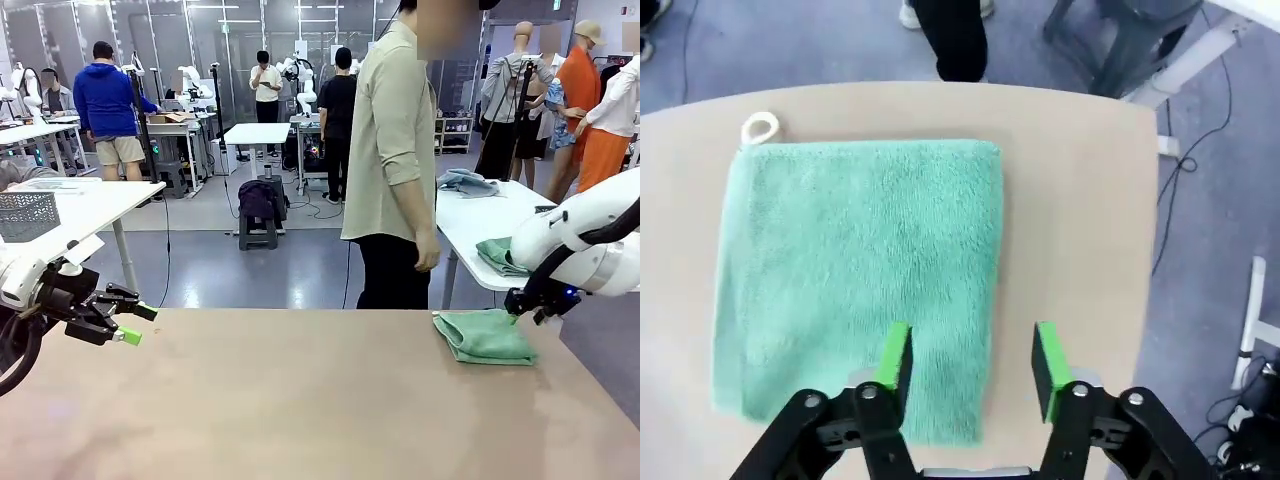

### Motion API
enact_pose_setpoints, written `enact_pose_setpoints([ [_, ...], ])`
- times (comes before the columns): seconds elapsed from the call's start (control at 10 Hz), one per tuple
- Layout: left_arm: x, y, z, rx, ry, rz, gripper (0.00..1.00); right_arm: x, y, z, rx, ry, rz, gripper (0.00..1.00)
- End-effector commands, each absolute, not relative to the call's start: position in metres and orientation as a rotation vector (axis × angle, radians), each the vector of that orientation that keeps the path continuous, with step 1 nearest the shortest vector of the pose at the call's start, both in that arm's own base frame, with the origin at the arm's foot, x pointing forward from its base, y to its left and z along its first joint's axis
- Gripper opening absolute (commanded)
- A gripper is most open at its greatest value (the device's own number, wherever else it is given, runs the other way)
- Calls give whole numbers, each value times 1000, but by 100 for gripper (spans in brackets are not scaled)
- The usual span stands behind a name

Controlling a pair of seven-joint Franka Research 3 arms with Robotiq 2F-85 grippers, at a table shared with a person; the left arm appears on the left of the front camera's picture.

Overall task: Fold the towels and place them in the basket.
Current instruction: Place the folded Towel with hook on the right side of the table.

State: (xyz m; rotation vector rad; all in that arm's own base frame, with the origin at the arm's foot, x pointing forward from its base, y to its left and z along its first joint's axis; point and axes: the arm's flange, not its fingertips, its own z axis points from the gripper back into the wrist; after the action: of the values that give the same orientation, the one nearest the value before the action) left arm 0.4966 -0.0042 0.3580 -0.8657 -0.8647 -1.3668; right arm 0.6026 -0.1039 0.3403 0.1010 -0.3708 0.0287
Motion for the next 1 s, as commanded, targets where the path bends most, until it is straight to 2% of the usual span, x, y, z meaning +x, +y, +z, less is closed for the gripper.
enact_pose_setpoints([
  [0.0,496,-3,360,-877,-855,-1368,83,554,-109,398,93,-351,15,84],
  [0.3,496,-3,360,-877,-855,-1368,83,451,-84,492,78,-341,-66,84],
  [0.5,496,-3,360,-877,-855,-1368,83,387,-66,531,86,-357,-53,84],
  [0.7,496,-3,360,-877,-855,-1368,83,356,-56,542,88,-386,-8,84],
  [0.9,496,-3,360,-877,-855,-1368,83,353,-54,540,103,-376,27,84],
])
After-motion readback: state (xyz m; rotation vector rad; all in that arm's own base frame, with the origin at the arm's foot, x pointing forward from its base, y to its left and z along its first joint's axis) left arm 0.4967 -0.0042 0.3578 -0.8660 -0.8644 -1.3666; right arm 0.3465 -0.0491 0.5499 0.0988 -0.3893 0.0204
